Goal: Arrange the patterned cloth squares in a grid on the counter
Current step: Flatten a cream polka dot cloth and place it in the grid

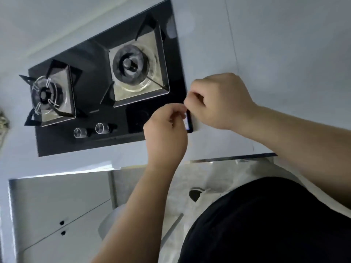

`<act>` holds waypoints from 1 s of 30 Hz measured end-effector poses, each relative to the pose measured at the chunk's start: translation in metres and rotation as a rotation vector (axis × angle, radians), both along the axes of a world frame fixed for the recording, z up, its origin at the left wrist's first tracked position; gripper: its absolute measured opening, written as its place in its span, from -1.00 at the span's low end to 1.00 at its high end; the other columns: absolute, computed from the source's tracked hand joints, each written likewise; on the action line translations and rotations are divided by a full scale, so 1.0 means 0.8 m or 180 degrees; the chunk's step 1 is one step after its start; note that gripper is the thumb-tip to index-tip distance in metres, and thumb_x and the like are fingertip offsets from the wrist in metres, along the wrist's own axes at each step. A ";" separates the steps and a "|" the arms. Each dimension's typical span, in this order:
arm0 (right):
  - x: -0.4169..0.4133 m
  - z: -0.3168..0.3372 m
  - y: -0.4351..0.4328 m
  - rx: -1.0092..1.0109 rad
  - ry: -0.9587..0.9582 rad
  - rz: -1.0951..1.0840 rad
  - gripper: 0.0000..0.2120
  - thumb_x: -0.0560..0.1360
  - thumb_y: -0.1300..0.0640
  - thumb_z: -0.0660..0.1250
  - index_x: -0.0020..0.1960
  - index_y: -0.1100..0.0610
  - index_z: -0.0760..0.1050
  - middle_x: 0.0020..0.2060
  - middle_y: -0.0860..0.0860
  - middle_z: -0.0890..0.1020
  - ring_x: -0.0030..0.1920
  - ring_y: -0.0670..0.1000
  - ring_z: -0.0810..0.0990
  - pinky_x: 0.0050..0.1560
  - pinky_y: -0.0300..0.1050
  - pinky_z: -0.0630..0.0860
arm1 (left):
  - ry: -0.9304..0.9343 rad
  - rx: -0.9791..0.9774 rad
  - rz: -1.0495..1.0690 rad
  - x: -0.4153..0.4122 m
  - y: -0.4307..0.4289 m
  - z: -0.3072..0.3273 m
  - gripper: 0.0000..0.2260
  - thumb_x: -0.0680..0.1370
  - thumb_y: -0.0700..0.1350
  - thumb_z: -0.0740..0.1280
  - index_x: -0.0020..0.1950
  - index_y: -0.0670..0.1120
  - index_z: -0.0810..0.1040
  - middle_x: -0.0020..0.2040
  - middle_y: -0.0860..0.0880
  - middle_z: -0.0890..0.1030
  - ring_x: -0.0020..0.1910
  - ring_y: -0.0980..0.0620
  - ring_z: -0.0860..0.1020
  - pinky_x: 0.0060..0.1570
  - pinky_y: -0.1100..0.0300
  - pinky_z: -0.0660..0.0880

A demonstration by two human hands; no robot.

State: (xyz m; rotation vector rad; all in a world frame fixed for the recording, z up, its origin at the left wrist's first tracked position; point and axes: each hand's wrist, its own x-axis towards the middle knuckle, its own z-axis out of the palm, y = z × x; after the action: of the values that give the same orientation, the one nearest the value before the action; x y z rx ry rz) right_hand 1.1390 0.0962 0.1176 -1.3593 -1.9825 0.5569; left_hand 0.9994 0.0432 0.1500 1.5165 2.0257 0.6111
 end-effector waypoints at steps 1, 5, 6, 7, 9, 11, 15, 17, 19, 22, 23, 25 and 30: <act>-0.020 0.005 -0.010 0.0083 -0.0015 0.0050 -0.72 0.45 0.09 0.21 -0.42 0.15 0.36 -0.55 -0.01 0.28 -0.51 0.18 0.26 -0.49 -0.09 0.29 | -0.0060 0.0078 0.0062 -0.021 -0.012 0.003 -0.70 0.51 -0.34 0.23 -0.07 -0.01 0.68 -0.16 0.16 0.67 -0.13 0.19 0.60 -0.11 0.36 0.48; -0.101 0.023 -0.070 0.0230 -0.0145 0.0292 -0.57 0.57 0.07 0.21 -0.42 0.03 0.13 -0.56 -0.11 0.11 -0.53 0.06 0.15 -0.43 -0.19 0.08 | -0.0354 0.0280 0.0276 -0.112 -0.082 0.012 -0.71 0.54 -0.34 0.24 -0.02 -0.03 0.69 -0.12 0.14 0.68 -0.08 0.20 0.63 -0.04 0.34 0.52; -0.126 0.027 -0.089 0.0276 -0.0201 0.0299 -0.54 0.59 0.06 0.21 -0.42 0.02 0.10 -0.57 -0.12 0.10 -0.54 0.04 0.14 -0.43 -0.19 0.07 | -0.0397 0.0312 0.0331 -0.139 -0.104 0.014 -0.71 0.54 -0.33 0.24 -0.01 -0.03 0.69 -0.12 0.14 0.68 -0.07 0.20 0.63 -0.03 0.36 0.52; -0.152 0.032 -0.109 0.0309 -0.0223 0.0312 -0.52 0.60 0.06 0.22 -0.42 0.01 0.09 -0.57 -0.12 0.09 -0.55 0.03 0.15 -0.44 -0.19 0.07 | -0.0441 0.0328 0.0407 -0.166 -0.127 0.017 -0.71 0.55 -0.34 0.24 0.00 -0.02 0.68 -0.12 0.13 0.68 -0.07 0.21 0.63 -0.03 0.39 0.50; -0.205 0.038 -0.150 0.0367 -0.0122 0.0408 -0.50 0.61 0.09 0.23 -0.41 -0.02 0.05 -0.57 -0.13 0.09 -0.56 0.01 0.15 -0.46 -0.20 0.07 | -0.0530 0.0415 0.0574 -0.223 -0.172 0.023 -0.70 0.55 -0.34 0.23 -0.01 -0.01 0.68 -0.13 0.13 0.68 -0.08 0.22 0.63 -0.05 0.44 0.48; -0.256 0.041 -0.184 0.0401 -0.0093 0.0522 -0.49 0.62 0.09 0.23 -0.43 -0.01 0.09 -0.58 -0.14 0.13 -0.58 0.02 0.19 -0.51 -0.17 0.11 | -0.0586 0.0451 0.0711 -0.275 -0.211 0.029 -0.69 0.55 -0.33 0.21 -0.02 0.00 0.68 -0.13 0.14 0.68 -0.08 0.23 0.64 -0.06 0.44 0.49; -0.359 0.062 -0.236 0.0394 -0.0234 0.0712 -0.52 0.61 0.06 0.19 -0.47 0.09 0.21 -0.61 -0.08 0.22 -0.58 0.09 0.29 -0.57 -0.06 0.25 | -0.0572 0.0533 0.0941 -0.367 -0.271 0.051 -0.68 0.55 -0.33 0.21 -0.04 0.01 0.68 -0.16 0.13 0.68 -0.12 0.23 0.63 -0.14 0.51 0.44; -0.407 0.072 -0.255 0.0448 -0.0282 0.0839 -0.54 0.59 0.02 0.17 -0.46 0.07 0.19 -0.59 -0.09 0.21 -0.55 0.13 0.31 -0.54 -0.07 0.25 | -0.0555 0.0574 0.1048 -0.408 -0.291 0.060 -0.69 0.55 -0.32 0.21 -0.04 0.01 0.68 -0.17 0.13 0.69 -0.12 0.23 0.63 -0.16 0.51 0.45; -0.452 0.081 -0.268 0.0498 -0.0346 0.0995 -0.54 0.58 0.00 0.16 -0.45 0.05 0.14 -0.59 -0.09 0.18 -0.53 0.14 0.31 -0.50 -0.09 0.24 | -0.0543 0.0679 0.1204 -0.448 -0.303 0.067 -0.69 0.54 -0.32 0.21 -0.04 0.00 0.69 -0.18 0.13 0.69 -0.12 0.23 0.63 -0.12 0.48 0.47; -0.512 0.094 -0.271 0.0573 -0.0475 0.1142 -0.51 0.57 0.00 0.17 -0.44 0.02 0.03 -0.59 -0.09 0.12 -0.52 0.12 0.25 -0.46 -0.16 0.15 | -0.0579 0.0766 0.1482 -0.501 -0.309 0.070 -0.69 0.54 -0.32 0.21 -0.03 -0.01 0.70 -0.19 0.14 0.69 -0.12 0.24 0.63 -0.11 0.49 0.48; -0.532 0.098 -0.270 0.0569 -0.0499 0.1184 -0.51 0.57 0.01 0.19 -0.44 0.03 0.04 -0.59 -0.08 0.12 -0.52 0.11 0.24 -0.48 -0.16 0.15 | -0.0593 0.0780 0.1549 -0.518 -0.310 0.071 -0.69 0.54 -0.31 0.22 -0.03 0.00 0.70 -0.19 0.14 0.69 -0.12 0.24 0.63 -0.12 0.48 0.49; -0.570 0.100 -0.265 0.0547 -0.0495 0.1326 -0.51 0.58 0.04 0.24 -0.44 0.05 0.09 -0.59 -0.07 0.14 -0.52 0.11 0.24 -0.51 -0.14 0.19 | -0.0649 0.0786 0.1655 -0.550 -0.311 0.070 -0.69 0.55 -0.30 0.22 -0.05 0.02 0.70 -0.20 0.13 0.68 -0.12 0.23 0.63 -0.11 0.45 0.51; -0.679 0.095 -0.241 0.0449 -0.0495 0.1747 -0.53 0.61 0.03 0.22 -0.44 0.10 0.26 -0.58 -0.05 0.26 -0.54 0.09 0.30 -0.53 -0.10 0.23 | -0.0657 0.0787 0.1915 -0.647 -0.302 0.067 -0.66 0.53 -0.32 0.22 -0.09 0.06 0.69 -0.21 0.13 0.68 -0.13 0.20 0.64 -0.07 0.31 0.56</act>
State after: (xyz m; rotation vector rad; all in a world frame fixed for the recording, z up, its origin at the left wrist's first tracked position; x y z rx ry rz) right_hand 0.5954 -0.0967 0.1933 -0.7836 -2.4851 0.5502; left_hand 0.4815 -0.1984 0.2038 0.8907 2.2973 1.2341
